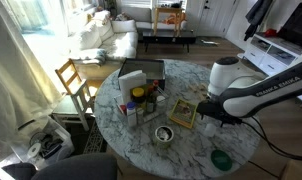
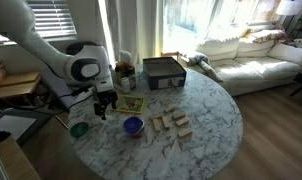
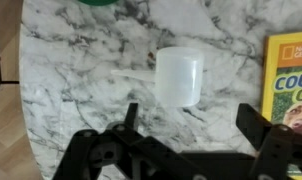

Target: Turn the scooper around

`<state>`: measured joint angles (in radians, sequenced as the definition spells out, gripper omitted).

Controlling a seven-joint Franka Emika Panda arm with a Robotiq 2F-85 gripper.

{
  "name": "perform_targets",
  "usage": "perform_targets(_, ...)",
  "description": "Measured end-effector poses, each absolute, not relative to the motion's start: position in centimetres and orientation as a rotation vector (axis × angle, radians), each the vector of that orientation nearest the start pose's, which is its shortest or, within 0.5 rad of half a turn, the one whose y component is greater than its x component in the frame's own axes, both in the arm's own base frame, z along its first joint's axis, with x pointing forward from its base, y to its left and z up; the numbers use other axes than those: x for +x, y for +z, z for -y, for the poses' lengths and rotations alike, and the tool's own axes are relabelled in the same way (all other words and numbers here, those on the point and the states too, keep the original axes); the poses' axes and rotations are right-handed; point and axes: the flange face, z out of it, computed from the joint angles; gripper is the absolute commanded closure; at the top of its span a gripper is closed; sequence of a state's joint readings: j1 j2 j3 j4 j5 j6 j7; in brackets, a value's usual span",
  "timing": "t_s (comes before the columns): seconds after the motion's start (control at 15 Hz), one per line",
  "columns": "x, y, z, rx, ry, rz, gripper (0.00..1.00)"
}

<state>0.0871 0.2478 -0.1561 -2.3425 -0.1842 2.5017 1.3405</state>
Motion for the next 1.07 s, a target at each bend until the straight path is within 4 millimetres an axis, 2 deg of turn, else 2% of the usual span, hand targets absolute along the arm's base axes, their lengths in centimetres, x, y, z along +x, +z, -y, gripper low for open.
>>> perform_targets(0.33,49.5,22.5,7.9,-2.528,0.309,-1.978,0.0)
perform_targets(0.53,49.1,22.6,9.8,-2.418,0.443,-1.993,0.0)
perform_targets(0.73,48.9,22.1,11.1,-2.304,0.511,-2.036,0.0)
perform_targets(1.07,48.9,20.0,12.1,-2.116,0.583,-2.123,0.0)
